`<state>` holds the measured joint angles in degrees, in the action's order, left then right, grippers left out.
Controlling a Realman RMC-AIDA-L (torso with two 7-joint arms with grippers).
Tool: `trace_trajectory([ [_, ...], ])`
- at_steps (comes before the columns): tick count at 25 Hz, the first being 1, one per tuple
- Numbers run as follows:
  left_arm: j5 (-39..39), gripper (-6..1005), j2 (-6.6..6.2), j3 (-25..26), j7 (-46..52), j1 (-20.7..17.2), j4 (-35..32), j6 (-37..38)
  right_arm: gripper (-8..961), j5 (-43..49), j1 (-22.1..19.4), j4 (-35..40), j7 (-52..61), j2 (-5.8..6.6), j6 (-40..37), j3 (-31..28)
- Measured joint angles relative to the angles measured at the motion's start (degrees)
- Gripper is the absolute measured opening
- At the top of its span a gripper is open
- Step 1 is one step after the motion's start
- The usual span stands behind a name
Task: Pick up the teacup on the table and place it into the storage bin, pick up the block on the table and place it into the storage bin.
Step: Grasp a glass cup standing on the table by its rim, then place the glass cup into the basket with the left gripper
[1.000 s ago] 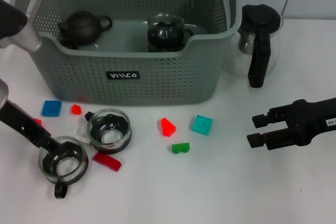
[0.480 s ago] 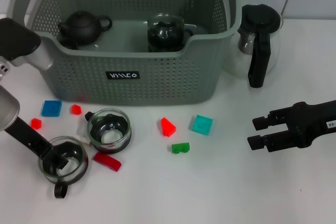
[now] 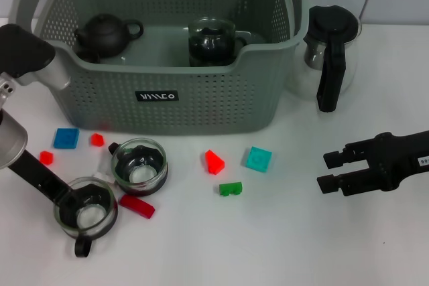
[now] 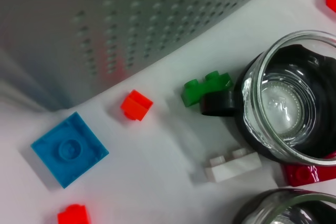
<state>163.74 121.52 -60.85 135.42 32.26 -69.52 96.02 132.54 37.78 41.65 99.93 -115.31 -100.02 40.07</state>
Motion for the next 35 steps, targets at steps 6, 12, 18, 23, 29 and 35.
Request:
trace_trajectory([
  [6,0.0,227,-0.33,-0.06,0.67,0.23,-0.09,0.27,716,0.0,0.01,0.0,0.0,0.0,0.0,0.0],
  [12,-0.07,41,-0.56,0.48,0.7,0.51,-0.13,1.02,715,0.0,0.16,0.01,0.0,0.0,0.0,0.0],
  [18,-4.87,41,-1.43,8.31,-3.63,2.64,-5.31,11.57,715,-0.01,0.17,0.01,0.11,0.0,-0.03,0.0],
  [23,-14.37,40,-4.73,21.38,-7.29,6.68,-10.18,22.3,714,0.0,0.28,0.01,0.25,-0.02,-0.8,0.06],
  [29,-27.1,40,-9.16,24.64,-6.18,9.79,-7.81,21.09,714,-0.02,0.01,0.02,0.33,-0.02,-1.57,-0.38],
  [35,-30.41,41,-9.84,26.03,-6.62,15.41,-5.58,12.74,715,-0.1,0.41,0.02,0.01,-0.09,-1.59,-0.96],
])
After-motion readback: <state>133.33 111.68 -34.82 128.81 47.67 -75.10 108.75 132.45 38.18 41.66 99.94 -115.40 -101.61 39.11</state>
